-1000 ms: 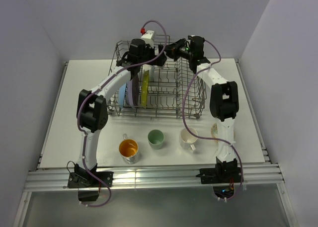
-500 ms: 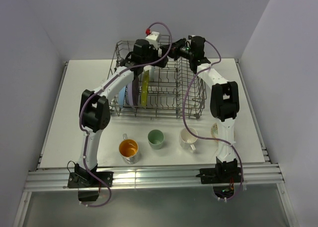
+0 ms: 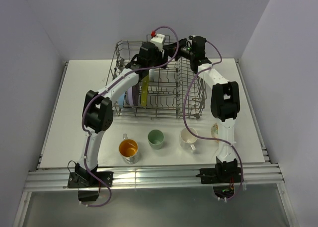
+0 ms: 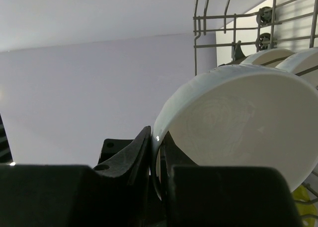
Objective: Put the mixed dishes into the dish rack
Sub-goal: Pass the bowl from the right arm to the left
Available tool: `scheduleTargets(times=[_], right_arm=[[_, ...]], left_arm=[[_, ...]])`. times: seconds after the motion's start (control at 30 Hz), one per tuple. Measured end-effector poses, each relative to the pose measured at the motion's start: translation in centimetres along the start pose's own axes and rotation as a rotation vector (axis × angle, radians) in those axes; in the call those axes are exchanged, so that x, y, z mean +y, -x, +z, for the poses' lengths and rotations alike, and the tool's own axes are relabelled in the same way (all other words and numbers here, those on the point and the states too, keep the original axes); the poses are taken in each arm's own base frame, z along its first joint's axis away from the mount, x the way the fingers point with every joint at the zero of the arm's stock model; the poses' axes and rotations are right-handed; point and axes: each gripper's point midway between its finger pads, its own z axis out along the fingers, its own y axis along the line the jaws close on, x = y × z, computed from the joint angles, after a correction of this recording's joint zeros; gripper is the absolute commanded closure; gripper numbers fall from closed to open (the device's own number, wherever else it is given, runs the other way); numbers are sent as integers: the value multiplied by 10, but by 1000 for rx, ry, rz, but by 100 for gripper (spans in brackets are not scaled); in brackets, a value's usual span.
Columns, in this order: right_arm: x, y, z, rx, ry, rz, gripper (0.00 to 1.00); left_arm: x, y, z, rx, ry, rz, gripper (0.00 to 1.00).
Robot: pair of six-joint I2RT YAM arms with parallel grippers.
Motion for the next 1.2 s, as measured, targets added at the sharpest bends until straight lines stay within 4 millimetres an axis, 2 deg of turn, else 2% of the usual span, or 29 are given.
scheduleTargets(times=[0.07,0.1,0.17,0.2,0.27,0.37,0.5,0.83,0.93,1.2], right_arm=[[0,0,0,-1,3,-2,92],[1,0,0,-1,5,-3,85],[1,0,-1,-2,6,-2,79],[1,0,-1,-2,6,-2,71],[3,0,-1,1,15,-5,62],[5,-1,-1,6,25,-12,52],[4,-2,-2,9,23,-16,49],[1,-1,-4,13,11,-53,44],[0,-2,-5,16,1,-69,41],[-3,-3,-12,29,-31,-120,40]], left_arm=[[0,1,0,-2,-3,0,97],[-1,1,0,-3,-4,0,100],[-1,1,0,-4,-8,0,100],[-2,1,0,-5,-12,-2,100],[-3,1,0,-5,-17,-6,100],[-4,-4,1,3,-23,-14,100],[-4,-11,4,-1,-24,-33,100],[-1,-13,4,4,-1,-102,100],[6,-12,4,1,18,-139,100],[24,-3,5,-27,61,-191,100]])
